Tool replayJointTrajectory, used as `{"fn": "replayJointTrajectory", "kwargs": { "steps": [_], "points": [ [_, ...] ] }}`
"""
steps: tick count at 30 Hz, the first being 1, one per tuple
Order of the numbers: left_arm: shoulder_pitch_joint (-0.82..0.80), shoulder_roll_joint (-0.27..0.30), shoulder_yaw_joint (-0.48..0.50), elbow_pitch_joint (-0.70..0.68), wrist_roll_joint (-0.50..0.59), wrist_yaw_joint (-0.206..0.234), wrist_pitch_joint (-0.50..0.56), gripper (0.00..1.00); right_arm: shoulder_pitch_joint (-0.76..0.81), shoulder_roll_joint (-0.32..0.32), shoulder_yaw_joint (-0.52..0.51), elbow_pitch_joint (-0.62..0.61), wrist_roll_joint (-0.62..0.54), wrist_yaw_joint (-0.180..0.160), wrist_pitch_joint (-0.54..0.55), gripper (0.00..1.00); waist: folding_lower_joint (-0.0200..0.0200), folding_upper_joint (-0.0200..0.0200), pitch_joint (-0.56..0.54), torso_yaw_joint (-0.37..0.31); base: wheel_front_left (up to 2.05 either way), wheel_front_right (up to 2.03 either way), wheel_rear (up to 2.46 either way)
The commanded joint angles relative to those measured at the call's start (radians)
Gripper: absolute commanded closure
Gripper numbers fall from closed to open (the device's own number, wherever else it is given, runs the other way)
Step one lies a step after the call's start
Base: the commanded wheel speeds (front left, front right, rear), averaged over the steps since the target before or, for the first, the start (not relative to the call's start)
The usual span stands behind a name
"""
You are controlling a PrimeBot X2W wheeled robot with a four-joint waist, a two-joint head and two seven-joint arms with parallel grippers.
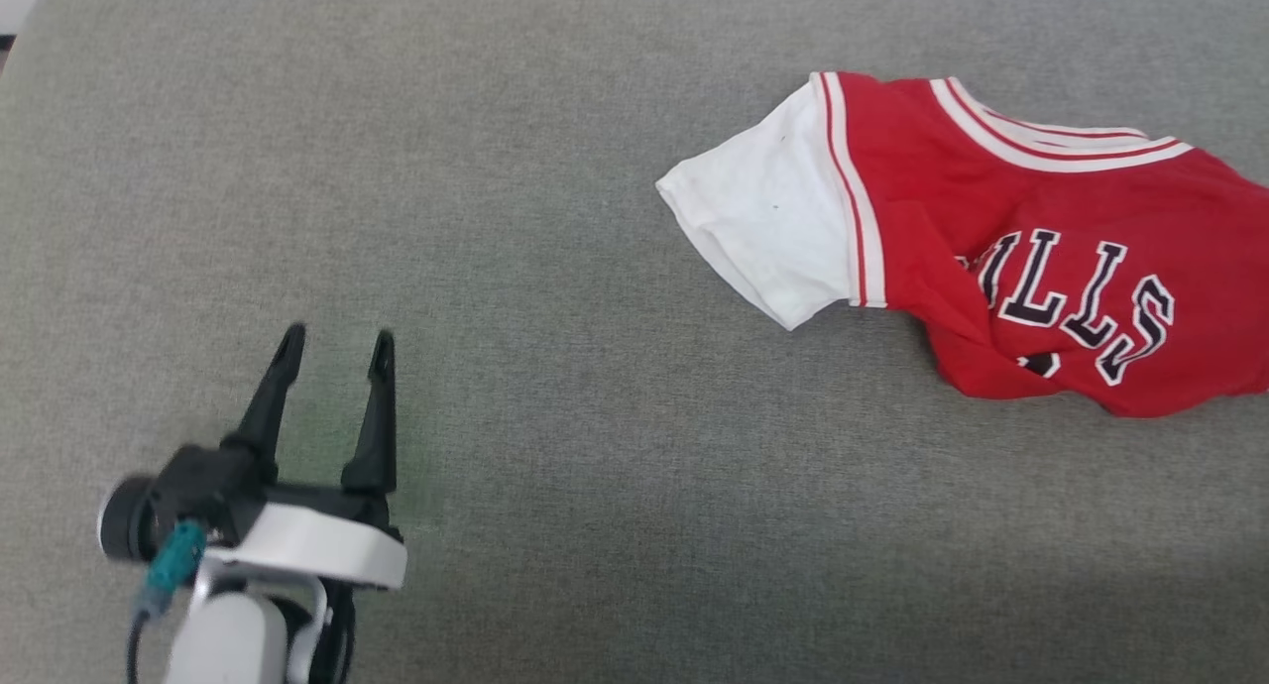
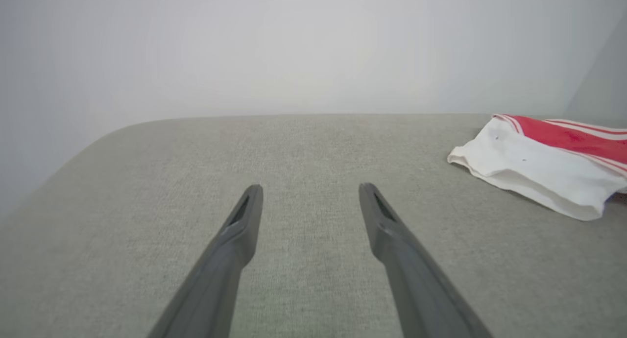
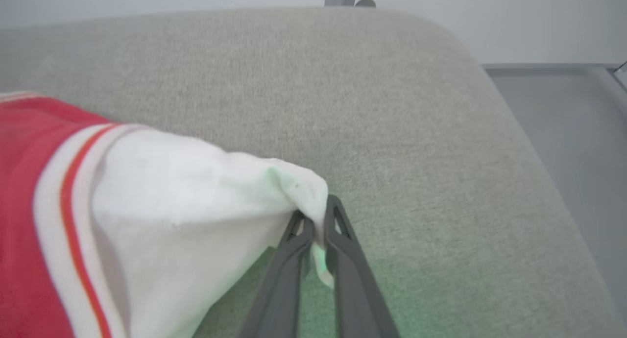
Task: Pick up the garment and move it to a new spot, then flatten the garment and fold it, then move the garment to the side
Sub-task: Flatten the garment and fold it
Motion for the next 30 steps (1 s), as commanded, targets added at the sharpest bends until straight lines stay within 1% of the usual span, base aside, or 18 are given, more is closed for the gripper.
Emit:
{"fn": "replayJointTrajectory", "kwargs": {
  "steps": [1,4,6,8,10,12,15,17,19,20,23,27,30],
  "points": [
    [-0.033,0.024,-0.016,-0.007,-0.015,-0.002,-0.005,0.00,-0.002,0.002,-0.014,-0.001,-0.016,0.000,-0.039,0.00,0.0000,0.0000,-0.008,-0.005,0.00,0.00,0.00],
    [-0.083,0.088,-0.063,-0.019,-0.046,-0.002,-0.005,0.00,0.022,0.016,-0.042,-0.018,-0.030,0.000,-0.110,0.00,0.0000,0.0000,-0.021,-0.015,0.00,0.00,0.00],
    [-0.136,0.151,-0.106,-0.022,-0.058,-0.002,-0.005,0.00,0.041,0.025,-0.064,-0.043,-0.033,0.000,-0.163,0.00,0.0000,0.0000,-0.029,-0.027,0.00,0.00,0.00],
    [-0.202,0.206,-0.164,-0.027,-0.102,-0.002,0.015,0.00,0.061,0.047,-0.082,-0.092,-0.027,0.000,-0.215,0.00,0.0000,0.0000,-0.036,-0.045,0.00,0.00,0.00],
    [-0.274,0.273,-0.230,-0.031,-0.151,-0.002,0.062,0.00,0.087,0.067,-0.102,-0.151,-0.032,0.000,-0.257,0.00,0.0000,0.0000,-0.040,-0.069,0.00,0.00,0.00],
    [-0.347,0.325,-0.299,-0.029,-0.224,-0.002,0.120,0.00,0.117,0.097,-0.108,-0.224,-0.052,0.000,-0.282,0.00,0.0000,0.0000,-0.042,-0.098,0.00,0.00,0.00],
    [-0.457,0.395,-0.418,-0.008,-0.356,-0.002,0.232,0.00,0.166,0.157,-0.120,-0.353,-0.080,0.000,-0.293,0.00,0.0000,0.0000,-0.038,-0.142,0.00,0.00,0.00],
    [-0.519,0.435,-0.502,0.023,-0.458,0.000,0.332,0.00,0.197,0.196,-0.135,-0.438,-0.104,0.000,-0.286,0.00,0.0000,0.0000,-0.032,-0.174,0.00,0.00,0.00],
    [-0.578,0.442,-0.559,0.060,-0.597,0.000,0.438,0.00,0.232,0.238,-0.154,-0.520,-0.126,0.000,-0.270,0.00,0.0000,0.0000,-0.025,-0.198,0.00,0.00,0.00],
    [-0.604,0.454,-0.593,0.078,-0.656,-0.001,0.504,0.00,0.250,0.258,-0.164,-0.556,-0.139,0.000,-0.259,0.00,0.0000,0.0000,-0.020,-0.210,0.00,0.00,0.00],
    [-0.683,0.478,-0.655,0.141,-0.811,0.000,0.678,0.00,0.289,0.313,-0.185,-0.659,-0.169,0.000,-0.216,0.00,0.0000,0.0000,-0.001,-0.242,0.00,0.00,0.00],
    [-0.766,0.489,-0.705,0.225,-0.934,-0.001,0.850,0.00,0.325,0.368,-0.209,-0.751,-0.198,0.000,-0.171,0.00,0.0000,0.0000,0.028,-0.279,0.00,0.00,0.00],
    [-0.827,0.495,-0.728,0.291,-0.967,-0.001,0.933,0.00,0.331,0.403,-0.212,-0.795,-0.213,0.000,-0.149,0.00,0.0000,0.0000,0.054,-0.302,0.00,0.00,0.00]
  ]
}}
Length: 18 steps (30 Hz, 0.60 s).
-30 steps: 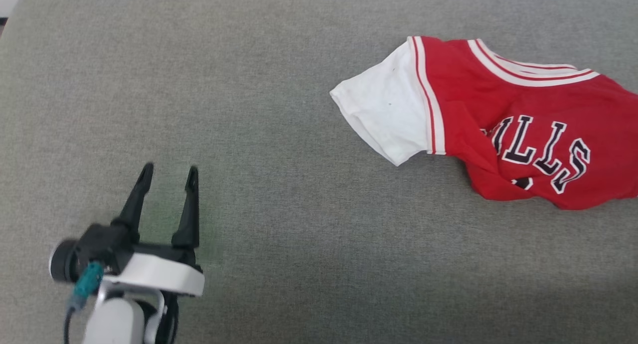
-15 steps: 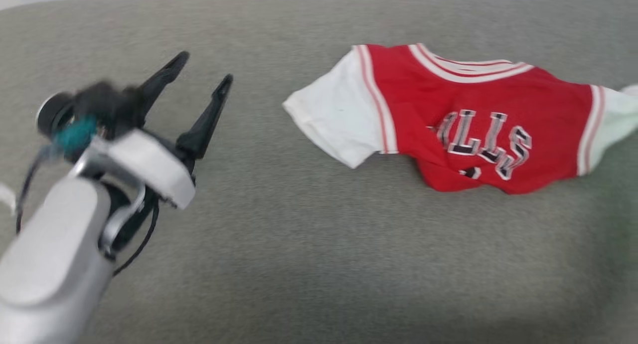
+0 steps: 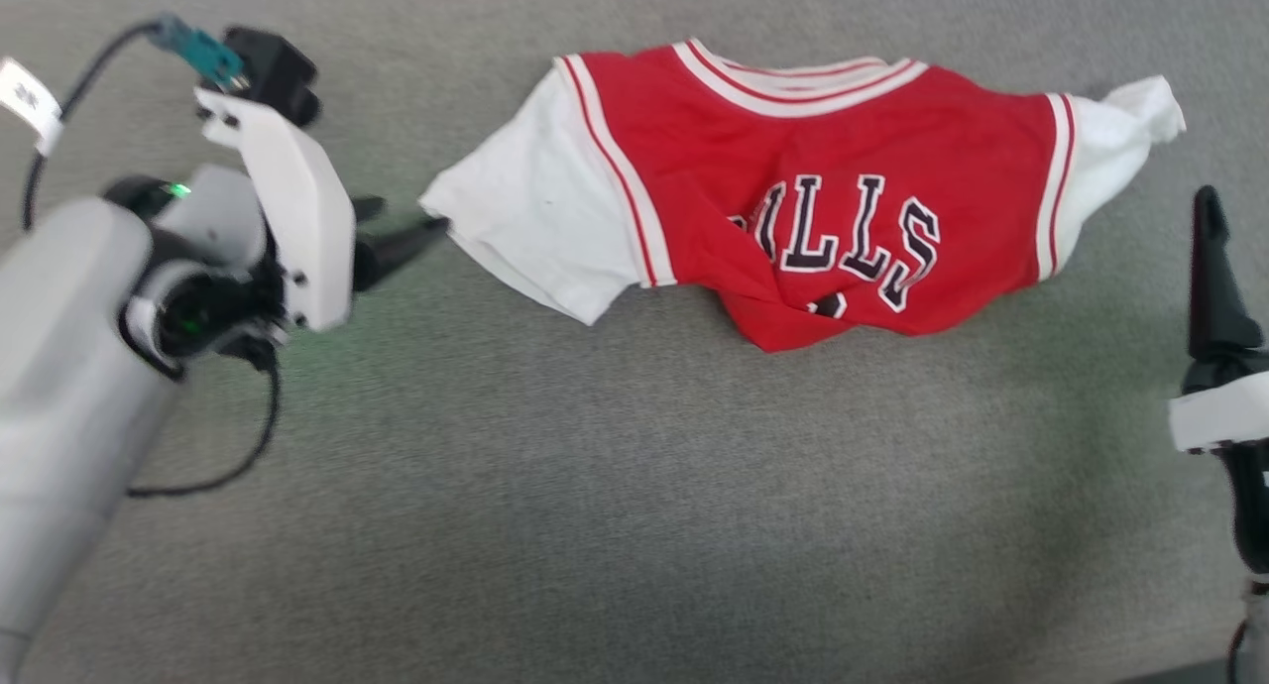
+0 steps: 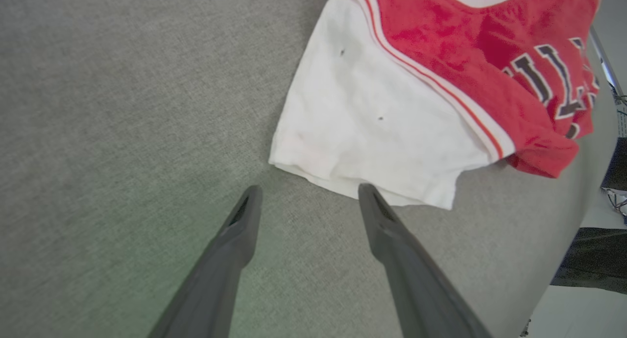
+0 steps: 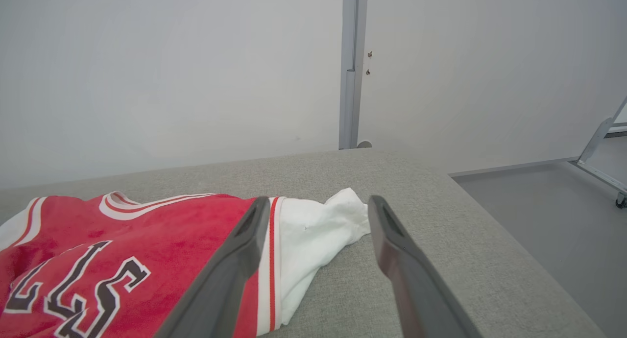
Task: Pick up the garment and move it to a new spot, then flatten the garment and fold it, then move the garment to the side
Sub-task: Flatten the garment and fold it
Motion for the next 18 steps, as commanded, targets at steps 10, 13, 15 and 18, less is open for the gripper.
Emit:
{"fn": "replayJointTrajectory", "kwargs": {
  "steps": [10,13,15,18],
  "points": [
    [-0.102,-0.013,-0.067,0.164,-0.043,0.001,0.087,0.00,-0.018,0.070,0.032,-0.046,-0.033,0.000,0.015,0.00,0.0000,0.0000,0.088,-0.080,0.00,0.00,0.00],
    [-0.100,-0.021,-0.082,0.162,-0.089,0.001,0.092,0.01,-0.019,0.077,0.035,-0.047,-0.037,0.000,0.011,0.00,0.0000,0.0000,0.096,-0.084,0.00,0.00,0.00],
    [-0.096,-0.030,-0.097,0.158,-0.128,0.001,0.121,0.82,-0.023,0.079,0.030,-0.052,-0.042,0.000,0.015,0.00,0.0000,0.0000,0.098,-0.081,0.00,0.00,0.00],
    [-0.103,-0.019,-0.104,0.158,-0.145,0.001,0.105,1.00,-0.027,0.081,0.029,-0.061,-0.046,0.000,0.019,0.00,0.0000,0.0000,0.097,-0.071,0.00,0.00,0.00]
  ]
}}
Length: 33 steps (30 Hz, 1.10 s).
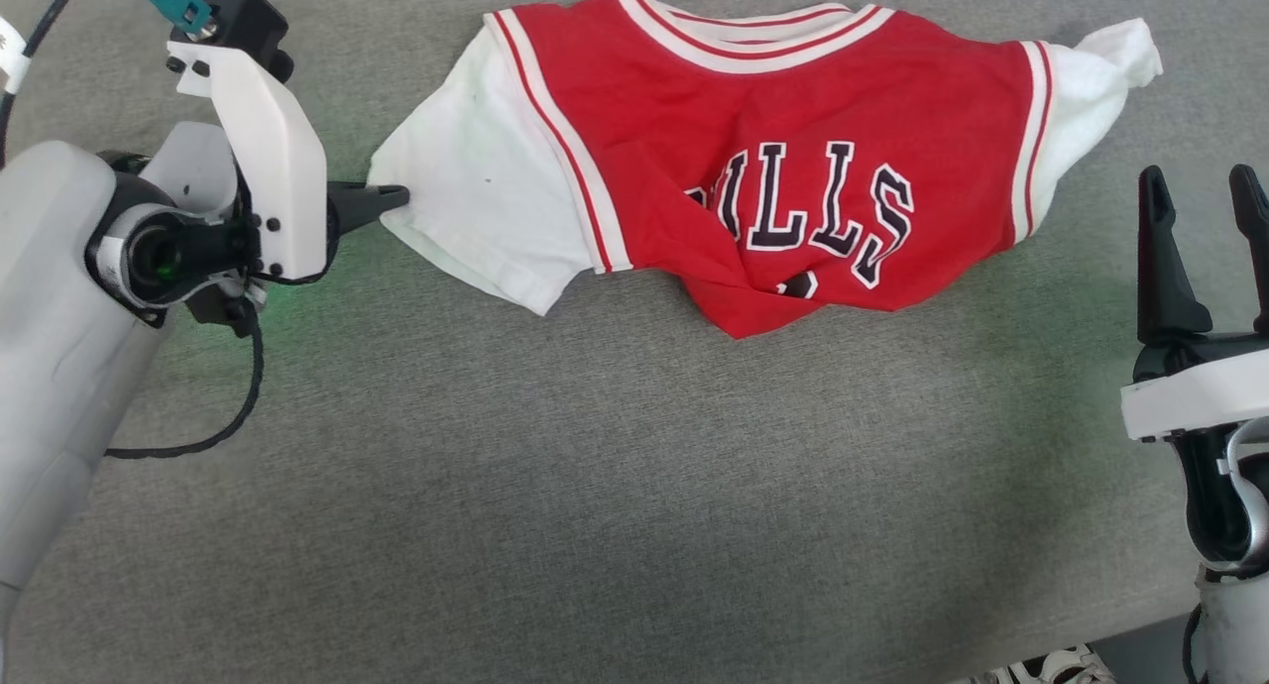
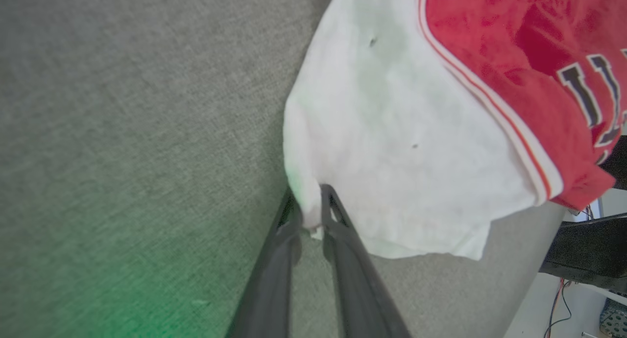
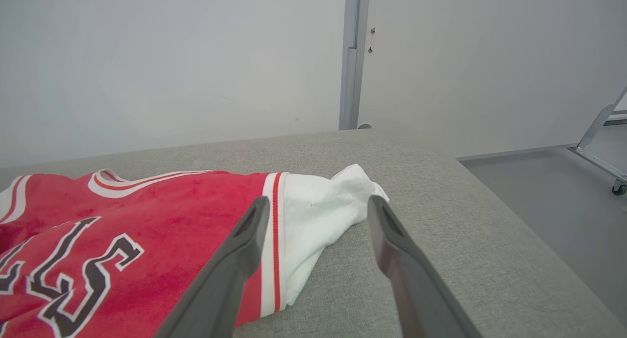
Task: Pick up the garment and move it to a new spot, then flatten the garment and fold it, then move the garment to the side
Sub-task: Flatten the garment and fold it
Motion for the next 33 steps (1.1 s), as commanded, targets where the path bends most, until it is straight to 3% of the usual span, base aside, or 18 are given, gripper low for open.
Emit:
{"fn": "replayJointTrajectory", "kwargs": {
  "steps": [1,12,21,22,23,24,28,33],
  "points": [
    [0.024,-0.009,-0.013,0.013,-0.013,0.001,-0.011,1.00,-0.011,0.005,0.000,-0.008,-0.004,0.000,0.002,0.00,0.0000,-0.0001,-0.003,0.007,0.00,0.00,0.00],
    [-0.052,0.093,-0.014,0.141,0.076,0.002,-0.203,1.00,-0.007,0.008,0.012,-0.015,-0.010,0.000,0.016,0.00,0.0000,-0.0001,-0.029,0.050,0.00,0.00,0.00],
    [-0.031,0.087,-0.045,0.184,0.061,0.002,-0.260,0.98,0.004,0.001,0.012,-0.020,-0.008,0.000,0.029,0.00,0.0000,-0.0001,-0.043,0.063,0.00,0.00,0.00],
    [-0.030,0.085,-0.048,0.184,0.062,0.002,-0.270,0.72,0.005,-0.001,0.014,-0.021,-0.008,0.000,0.030,0.00,0.0000,-0.0001,-0.044,0.064,0.00,0.00,0.00],
    [-0.030,0.085,-0.055,0.180,0.066,0.002,-0.281,0.29,0.006,-0.004,0.017,-0.021,-0.009,0.000,0.036,0.00,0.0000,-0.0001,-0.046,0.066,0.00,0.00,0.00],
    [-0.026,0.084,-0.058,0.177,0.063,0.002,-0.290,0.00,0.007,-0.007,0.020,-0.021,-0.009,0.000,0.041,0.00,0.0000,-0.0001,-0.048,0.068,0.00,0.00,0.00],
    [-0.015,0.092,-0.070,0.156,0.048,0.002,-0.327,0.00,0.004,-0.017,0.030,-0.018,-0.011,0.000,0.055,0.00,0.0000,-0.0001,-0.058,0.077,0.00,0.00,0.00],
    [0.036,0.111,-0.069,0.116,0.056,0.002,-0.487,0.00,-0.017,-0.054,0.082,0.006,-0.009,0.000,0.099,0.00,0.0000,-0.0001,-0.080,0.103,0.00,0.00,0.00]
  ]
}}
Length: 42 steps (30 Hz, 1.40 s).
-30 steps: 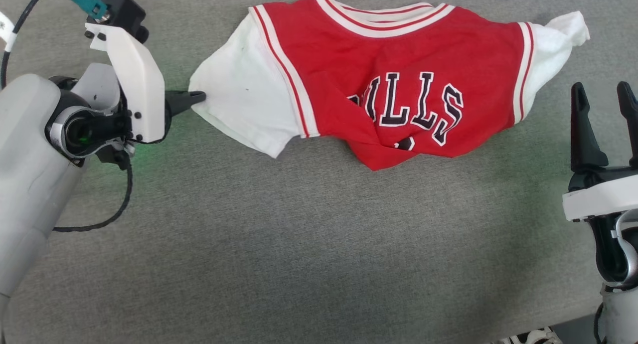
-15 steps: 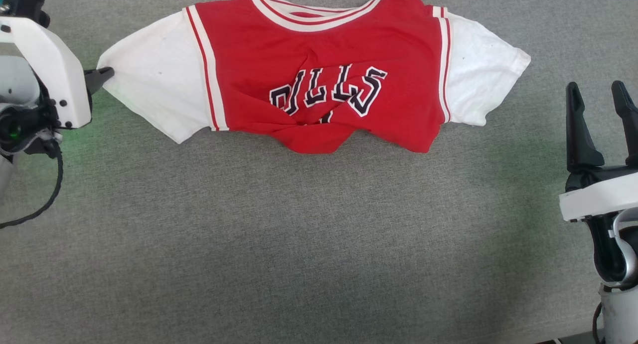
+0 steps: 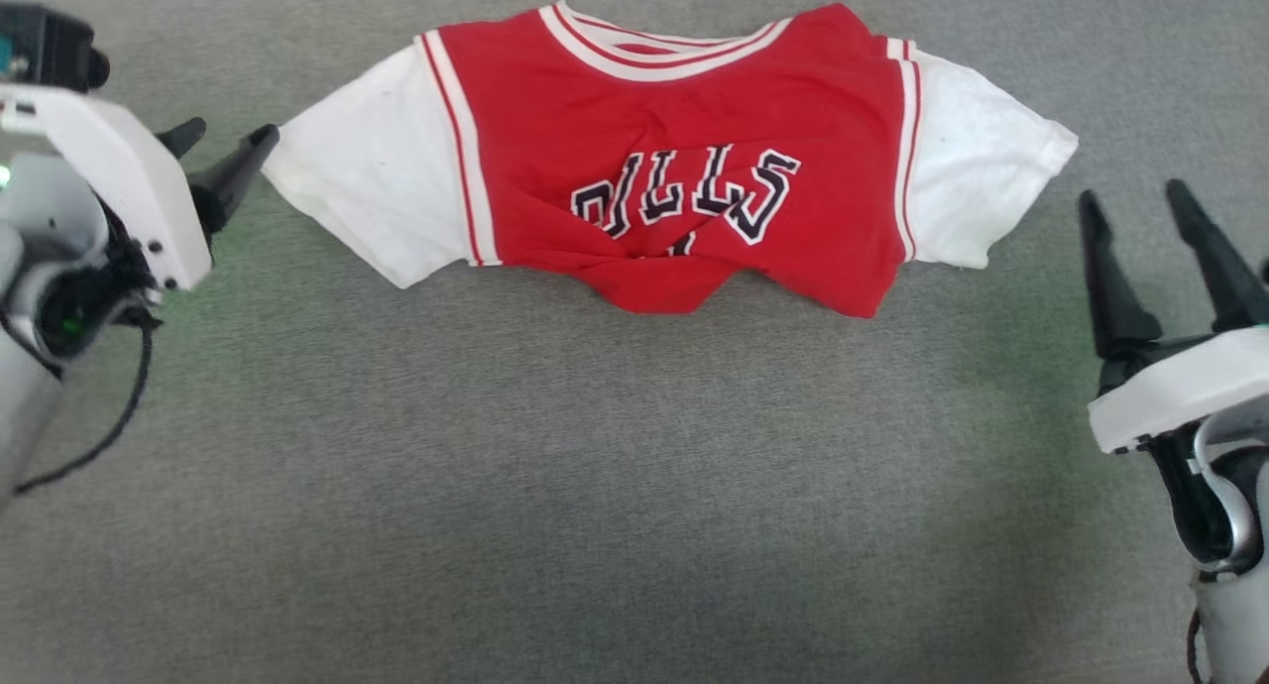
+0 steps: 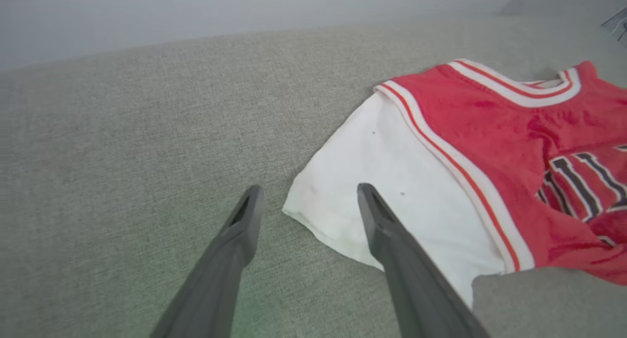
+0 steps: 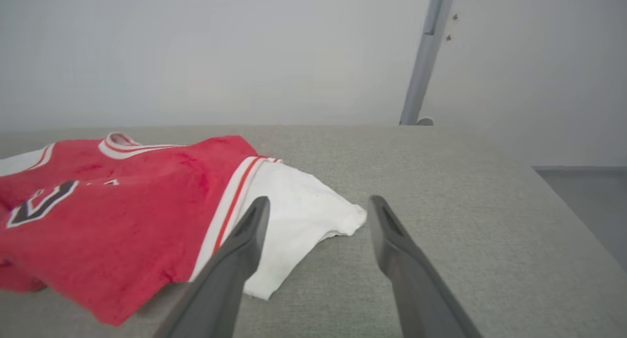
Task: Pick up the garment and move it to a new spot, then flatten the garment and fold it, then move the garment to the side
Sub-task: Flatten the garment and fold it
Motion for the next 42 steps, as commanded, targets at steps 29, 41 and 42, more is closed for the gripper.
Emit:
{"fn": "replayJointTrajectory", "kwargs": {
  "steps": [29,41,42],
  "points": [
    [0.747,-0.312,0.600,-0.536,0.604,0.144,-0.553,0.00,-0.456,-0.576,0.364,0.390,0.394,0.000,0.657,0.00,0.0000,0.0000,0.085,0.300,0.00,0.00,0.00],
    [0.767,-0.324,0.697,-0.586,0.690,0.074,-0.553,0.00,-0.459,-0.555,0.402,0.456,0.481,0.000,0.757,0.83,0.0000,0.0000,0.123,0.290,0.00,0.00,0.00],
    [0.755,-0.316,0.697,-0.584,0.691,0.066,-0.553,0.00,-0.459,-0.551,0.399,0.461,0.486,0.000,0.757,1.00,0.0000,0.0000,0.125,0.289,0.00,0.00,0.00]
  ]
}}
